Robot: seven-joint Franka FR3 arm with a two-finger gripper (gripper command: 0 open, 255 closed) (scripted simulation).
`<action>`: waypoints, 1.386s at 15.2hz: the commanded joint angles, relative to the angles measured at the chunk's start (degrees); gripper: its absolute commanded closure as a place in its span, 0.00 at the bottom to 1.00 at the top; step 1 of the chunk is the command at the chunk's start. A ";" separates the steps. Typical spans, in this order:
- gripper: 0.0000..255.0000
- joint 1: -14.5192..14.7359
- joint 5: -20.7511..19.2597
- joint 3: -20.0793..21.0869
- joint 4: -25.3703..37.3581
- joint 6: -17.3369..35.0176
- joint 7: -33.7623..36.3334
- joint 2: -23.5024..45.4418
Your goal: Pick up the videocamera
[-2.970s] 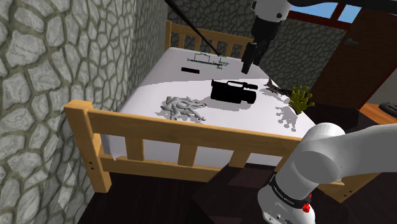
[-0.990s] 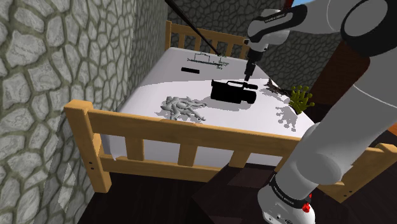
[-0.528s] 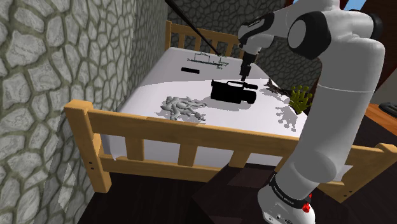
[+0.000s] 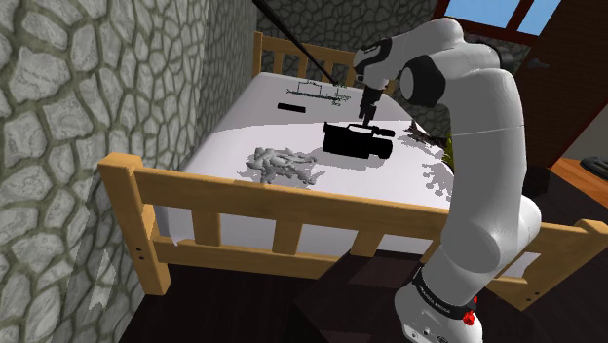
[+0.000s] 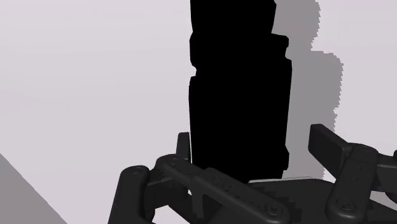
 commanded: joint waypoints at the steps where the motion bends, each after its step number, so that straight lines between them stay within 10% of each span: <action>1: 0.00 -0.17 0.44 0.34 -0.40 1.10 -0.40 0.80; 7: 0.00 -0.15 1.17 0.81 -2.37 3.95 -0.93 1.85; 8: 1.00 -0.13 1.15 0.80 -2.45 3.97 -0.94 1.80; 21: 1.00 -0.16 0.52 0.40 -0.67 1.46 -0.46 0.92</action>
